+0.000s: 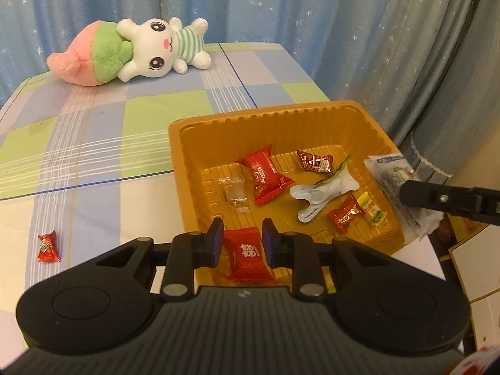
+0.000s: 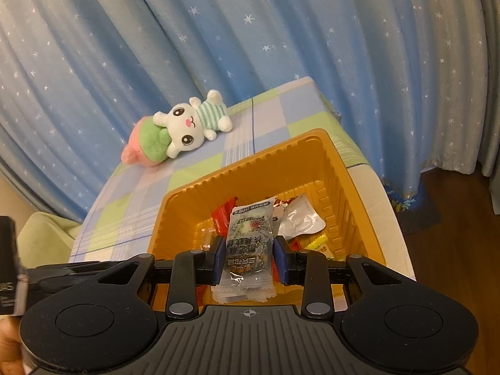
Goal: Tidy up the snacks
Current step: 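Open both tools to drop the red and clear packets into the orange tray, then move both open tools back over the remaining candies on the table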
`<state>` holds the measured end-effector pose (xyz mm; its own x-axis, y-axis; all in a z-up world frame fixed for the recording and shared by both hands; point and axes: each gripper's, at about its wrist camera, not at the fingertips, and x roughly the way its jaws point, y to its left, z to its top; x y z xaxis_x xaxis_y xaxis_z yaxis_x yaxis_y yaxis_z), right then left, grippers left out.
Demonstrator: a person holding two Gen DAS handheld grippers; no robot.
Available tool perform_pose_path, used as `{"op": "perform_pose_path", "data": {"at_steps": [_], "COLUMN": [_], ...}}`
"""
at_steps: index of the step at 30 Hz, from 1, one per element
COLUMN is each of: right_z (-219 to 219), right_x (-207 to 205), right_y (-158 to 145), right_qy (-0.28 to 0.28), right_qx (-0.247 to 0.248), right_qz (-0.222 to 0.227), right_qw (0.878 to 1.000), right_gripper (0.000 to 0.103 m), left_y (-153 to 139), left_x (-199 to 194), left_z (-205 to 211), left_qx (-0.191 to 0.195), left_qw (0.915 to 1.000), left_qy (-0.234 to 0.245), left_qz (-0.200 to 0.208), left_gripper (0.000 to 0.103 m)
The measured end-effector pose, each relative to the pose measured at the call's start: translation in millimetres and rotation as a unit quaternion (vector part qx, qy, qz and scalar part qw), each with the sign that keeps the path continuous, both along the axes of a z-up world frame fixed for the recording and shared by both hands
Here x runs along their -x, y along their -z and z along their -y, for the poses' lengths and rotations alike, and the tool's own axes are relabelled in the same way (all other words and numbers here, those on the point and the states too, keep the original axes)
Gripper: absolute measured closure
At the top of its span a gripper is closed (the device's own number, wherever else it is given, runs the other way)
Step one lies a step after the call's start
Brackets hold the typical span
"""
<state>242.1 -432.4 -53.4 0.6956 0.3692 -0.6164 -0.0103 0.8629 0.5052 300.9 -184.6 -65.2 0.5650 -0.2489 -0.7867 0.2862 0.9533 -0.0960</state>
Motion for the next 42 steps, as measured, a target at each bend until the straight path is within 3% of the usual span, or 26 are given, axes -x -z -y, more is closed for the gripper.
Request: {"op": "perform_pose_path", "data": {"at_steps": [17,28,31,33,40,42], "right_z": [-43.5,-59.1,-55.5,-51.0,-31.3,-26.9], "right_x": [-37.9,-53.0,-50.0,-45.0,-17.7,-9.2], "right_y": [20.9,41.2,40.4,37.7,25.6,21.8], "right_qy": [-0.076,-0.093,-0.085,-0.078,-0.056,-0.052], "right_qx": [0.01,0.011,0.013,0.014,0.025,0.029], "right_qz": [-0.012,-0.024,-0.028,-0.027,-0.022,-0.019], "right_qw": [0.997,0.995,0.996,0.997,0.998,0.998], "right_gripper": [0.07,0.069,0.061,0.049,0.036,0.03], "left_y": [-20.0,-14.8,-13.4,-14.0,-14.9,-14.5], "left_x": [41.2,62.5,66.8,68.8,80.9,85.0], "left_z": [-59.0,-78.1,-78.0,-76.5,-69.6,-67.8], "left_qx": [0.02,0.019,0.02,0.02,0.022,0.022], "left_qw": [0.9965,0.9934,0.9934,0.9937,0.9951,0.9955], "left_qy": [-0.081,-0.113,-0.112,-0.11,-0.096,-0.091], "left_qz": [0.005,-0.008,-0.011,-0.011,-0.011,-0.012], "left_gripper": [0.079,0.079,0.078,0.074,0.067,0.06]}}
